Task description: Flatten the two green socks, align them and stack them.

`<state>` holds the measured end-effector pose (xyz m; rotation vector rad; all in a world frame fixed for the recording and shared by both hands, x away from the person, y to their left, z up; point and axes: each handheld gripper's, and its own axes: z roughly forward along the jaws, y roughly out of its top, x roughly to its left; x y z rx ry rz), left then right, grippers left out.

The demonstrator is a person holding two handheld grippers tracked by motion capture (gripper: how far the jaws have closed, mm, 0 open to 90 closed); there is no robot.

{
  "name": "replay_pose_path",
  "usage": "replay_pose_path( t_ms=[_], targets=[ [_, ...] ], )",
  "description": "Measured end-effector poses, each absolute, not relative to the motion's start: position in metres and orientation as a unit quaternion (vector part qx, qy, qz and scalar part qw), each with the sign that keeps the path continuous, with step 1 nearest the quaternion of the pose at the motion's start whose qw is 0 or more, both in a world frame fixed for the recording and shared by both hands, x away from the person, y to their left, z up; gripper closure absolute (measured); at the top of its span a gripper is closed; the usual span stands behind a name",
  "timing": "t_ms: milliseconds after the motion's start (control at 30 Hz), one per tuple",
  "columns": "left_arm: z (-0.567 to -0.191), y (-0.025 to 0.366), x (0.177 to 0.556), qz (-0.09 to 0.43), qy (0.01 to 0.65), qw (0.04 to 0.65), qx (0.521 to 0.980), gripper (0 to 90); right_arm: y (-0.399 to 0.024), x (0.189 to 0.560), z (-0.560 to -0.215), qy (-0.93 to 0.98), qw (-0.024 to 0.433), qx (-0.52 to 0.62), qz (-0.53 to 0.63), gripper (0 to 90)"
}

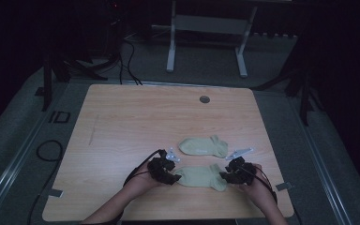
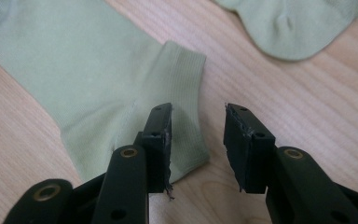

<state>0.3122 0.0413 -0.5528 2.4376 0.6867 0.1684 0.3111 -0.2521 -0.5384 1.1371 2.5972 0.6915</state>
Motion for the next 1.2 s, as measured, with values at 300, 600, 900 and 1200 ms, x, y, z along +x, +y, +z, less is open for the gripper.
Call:
replay_pose_path(
  t_ms=[300, 600, 900, 1200],
  targets=[
    [-0.552, 0.039, 0.311, 0.067, 0.259, 0.296, 0.917, 70.9, -0.249, 0.306, -0.542, 0.889, 0.113, 0.38, 0.229, 74.0],
    [-0.543, 0.039, 0.304, 0.067, 0.261, 0.317, 0.909, 86.9, -0.248, 0.303, -0.535, 0.884, 0.105, 0.386, 0.239, 84.4],
    [-0.501, 0.042, 0.318, 0.099, 0.274, 0.35, 0.89, 86.9, -0.261, 0.319, -0.494, 0.866, 0.122, 0.398, 0.278, 84.4],
    [-0.487, 0.031, 0.35, 0.128, 0.282, 0.349, 0.885, 86.8, -0.263, 0.358, -0.47, 0.856, 0.138, 0.413, 0.278, 84.4]
  ],
)
